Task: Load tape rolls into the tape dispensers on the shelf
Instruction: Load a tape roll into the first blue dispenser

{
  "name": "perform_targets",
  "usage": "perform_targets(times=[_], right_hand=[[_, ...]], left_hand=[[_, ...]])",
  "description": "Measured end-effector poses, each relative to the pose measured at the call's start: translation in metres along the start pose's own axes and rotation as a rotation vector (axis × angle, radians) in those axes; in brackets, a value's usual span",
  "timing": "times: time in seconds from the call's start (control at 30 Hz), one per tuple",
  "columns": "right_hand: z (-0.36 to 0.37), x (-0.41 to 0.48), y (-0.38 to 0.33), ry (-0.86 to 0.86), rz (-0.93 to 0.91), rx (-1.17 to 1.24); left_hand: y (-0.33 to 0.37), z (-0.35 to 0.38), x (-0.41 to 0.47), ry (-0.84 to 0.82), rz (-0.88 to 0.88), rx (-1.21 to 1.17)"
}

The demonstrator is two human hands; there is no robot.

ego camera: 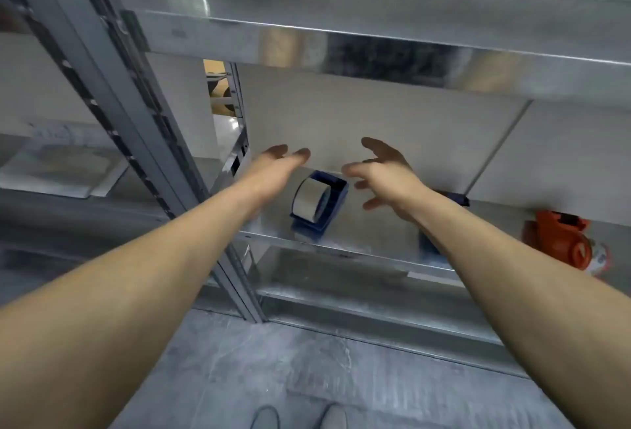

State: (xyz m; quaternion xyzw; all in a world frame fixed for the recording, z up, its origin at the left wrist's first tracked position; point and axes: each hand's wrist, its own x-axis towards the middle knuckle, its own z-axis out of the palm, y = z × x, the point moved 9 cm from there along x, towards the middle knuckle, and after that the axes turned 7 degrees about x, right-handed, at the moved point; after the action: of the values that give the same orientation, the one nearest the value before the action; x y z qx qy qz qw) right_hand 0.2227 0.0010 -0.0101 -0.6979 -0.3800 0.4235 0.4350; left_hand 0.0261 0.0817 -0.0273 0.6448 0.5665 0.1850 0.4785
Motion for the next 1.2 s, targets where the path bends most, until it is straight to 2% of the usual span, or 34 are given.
perform_targets(times=[0.27, 0.53, 0.7, 1.2], right_hand=[[0.029, 0.013, 0.036, 0.012, 0.205, -0.068], [0.064, 0.023, 0.061, 0.031, 0.276, -0.088], [0.084, 0.03, 0.067, 0.013, 0.261, -0.086], [0.111, 0.046, 0.058, 0.033, 0.162, -0.151]], left_hand=[[-0.034, 0.026, 0.024, -0.134, -0.179, 0.002], [-0.044, 0.036, 0.041, -0.193, -0.128, 0.107], [-0.054, 0.041, 0.045, -0.273, -0.112, 0.144], [-0.074, 0.02, 0.072, -0.248, -0.125, 0.117]])
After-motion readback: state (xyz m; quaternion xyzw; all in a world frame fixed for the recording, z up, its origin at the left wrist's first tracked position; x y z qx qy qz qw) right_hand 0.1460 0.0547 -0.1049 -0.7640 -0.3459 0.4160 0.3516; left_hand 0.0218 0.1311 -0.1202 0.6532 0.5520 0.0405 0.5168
